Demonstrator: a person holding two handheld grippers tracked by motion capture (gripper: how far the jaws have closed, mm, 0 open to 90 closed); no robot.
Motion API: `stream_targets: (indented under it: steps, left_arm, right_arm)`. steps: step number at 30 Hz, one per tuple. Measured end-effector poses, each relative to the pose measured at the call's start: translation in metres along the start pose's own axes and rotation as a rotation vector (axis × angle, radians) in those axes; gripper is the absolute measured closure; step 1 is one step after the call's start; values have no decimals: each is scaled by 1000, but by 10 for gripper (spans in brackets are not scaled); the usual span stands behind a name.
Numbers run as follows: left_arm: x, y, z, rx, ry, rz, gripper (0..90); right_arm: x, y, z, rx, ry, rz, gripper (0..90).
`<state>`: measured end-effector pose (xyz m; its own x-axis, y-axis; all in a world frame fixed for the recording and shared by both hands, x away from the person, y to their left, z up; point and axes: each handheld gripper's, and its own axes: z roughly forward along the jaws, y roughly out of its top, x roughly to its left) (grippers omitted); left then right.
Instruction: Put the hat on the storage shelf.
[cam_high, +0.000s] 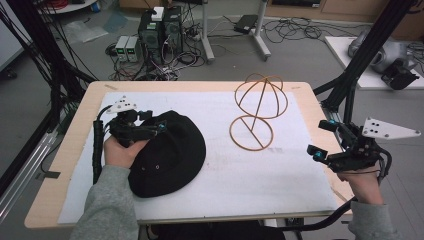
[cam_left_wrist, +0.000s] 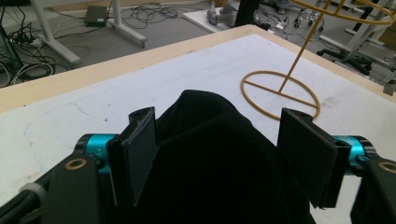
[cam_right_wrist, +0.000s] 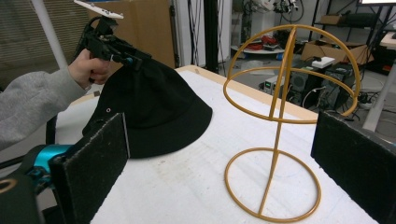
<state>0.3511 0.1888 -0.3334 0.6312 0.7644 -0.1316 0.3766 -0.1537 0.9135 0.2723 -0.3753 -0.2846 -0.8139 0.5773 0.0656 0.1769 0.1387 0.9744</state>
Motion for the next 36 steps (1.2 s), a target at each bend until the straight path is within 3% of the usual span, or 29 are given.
stream_targets:
  steps: [5,8,9,16,28,36]
  left_arm:
    - [0,-1,1,16,1,6,406]
    - [0,-1,1,32,-6,12,555]
    - [0,-1,2,35,-10,10,555]
    - [1,-2,1,62,6,27,813]
    - [0,-2,0,52,-5,16,842]
    - [0,1,-6,29,-39,6,845]
  right_arm:
    - [0,0,0,2,1,3,34]
    - [0,0,1,7,1,-3,34]
    - [0,0,1,7,1,-3,34]
    - [0,-1,2,7,3,0,34]
    - [0,-1,2,6,2,-2,34]
    - [-1,-1,4,8,4,0,34]
